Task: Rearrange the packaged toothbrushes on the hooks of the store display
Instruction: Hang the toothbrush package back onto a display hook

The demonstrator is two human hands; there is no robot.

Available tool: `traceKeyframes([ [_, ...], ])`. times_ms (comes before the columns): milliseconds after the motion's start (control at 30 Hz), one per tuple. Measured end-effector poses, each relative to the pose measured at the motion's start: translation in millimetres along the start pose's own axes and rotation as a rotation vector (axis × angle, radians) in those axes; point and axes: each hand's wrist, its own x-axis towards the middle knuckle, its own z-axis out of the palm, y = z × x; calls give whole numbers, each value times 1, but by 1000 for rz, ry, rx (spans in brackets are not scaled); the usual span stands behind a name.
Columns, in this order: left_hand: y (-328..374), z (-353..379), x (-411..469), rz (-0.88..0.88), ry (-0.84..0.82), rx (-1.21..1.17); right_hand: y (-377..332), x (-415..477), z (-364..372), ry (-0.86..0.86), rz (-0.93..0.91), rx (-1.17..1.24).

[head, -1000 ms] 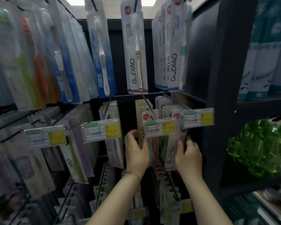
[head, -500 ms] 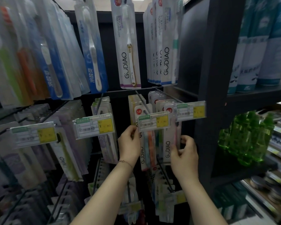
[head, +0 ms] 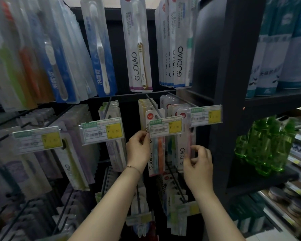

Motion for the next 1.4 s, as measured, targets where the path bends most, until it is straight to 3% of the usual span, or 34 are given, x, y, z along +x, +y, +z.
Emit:
traceKeyframes([
  [333, -13, -1, -27, -74, 18, 46, 14, -16, 2, -56, 4, -113],
  [567, -35, -9, -69, 131, -65, 282, 22, -31, -1, -145, -99, -224],
  [900, -42, -17, -101, 149, -171, 422, 30, -51, -7, -203, -182, -328],
  [1067, -47, -18, -123, 273, -254, 584, 36, -68, -5, -222, -272, -398],
  [1200, -58, -21, -145, 437, -230, 775, 50, -89, -5, -207, -337, -470],
  [1400, -84, -15, -181, 567, -266, 871, 75, -116, -6, -247, -374, -576],
])
